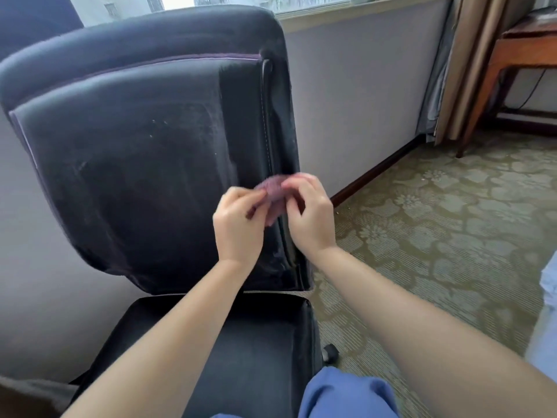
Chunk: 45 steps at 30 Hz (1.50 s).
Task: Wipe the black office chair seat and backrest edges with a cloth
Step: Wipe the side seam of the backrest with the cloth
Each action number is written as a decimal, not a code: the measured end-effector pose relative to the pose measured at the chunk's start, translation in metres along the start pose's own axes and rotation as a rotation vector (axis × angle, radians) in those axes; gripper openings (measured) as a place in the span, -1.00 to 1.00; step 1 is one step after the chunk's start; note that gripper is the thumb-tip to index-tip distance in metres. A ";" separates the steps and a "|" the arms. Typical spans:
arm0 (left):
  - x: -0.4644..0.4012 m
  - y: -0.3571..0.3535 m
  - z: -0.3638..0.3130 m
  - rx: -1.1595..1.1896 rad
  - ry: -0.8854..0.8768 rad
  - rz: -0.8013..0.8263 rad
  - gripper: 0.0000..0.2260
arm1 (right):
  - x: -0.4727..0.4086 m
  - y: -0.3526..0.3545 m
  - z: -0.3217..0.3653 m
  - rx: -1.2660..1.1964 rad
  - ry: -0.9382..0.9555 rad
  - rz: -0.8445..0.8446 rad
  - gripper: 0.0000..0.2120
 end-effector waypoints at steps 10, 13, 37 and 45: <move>0.042 -0.025 0.030 0.106 0.197 -0.018 -0.92 | 0.047 -0.017 -0.052 0.024 -0.114 0.060 -0.86; 0.076 -0.036 0.053 0.105 0.294 0.055 -0.87 | 0.074 -0.025 -0.076 0.041 -0.185 0.147 -0.89; 0.060 -0.010 0.018 0.248 0.521 -0.199 -0.69 | 0.051 -0.002 -0.028 -0.108 -0.151 -0.015 -0.82; 0.090 -0.034 0.045 0.335 0.723 -0.180 -0.60 | 0.074 -0.006 -0.065 0.086 -0.090 0.067 -0.80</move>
Point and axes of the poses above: each hand's wrist, its own x-axis away from the middle knuckle, its own y-axis out of the back of the hand, z = x × y, the point moved 5 cm from there along -x, towards the middle knuckle, and after that the axes turned 4 degrees about -y, right-handed, at the moved point
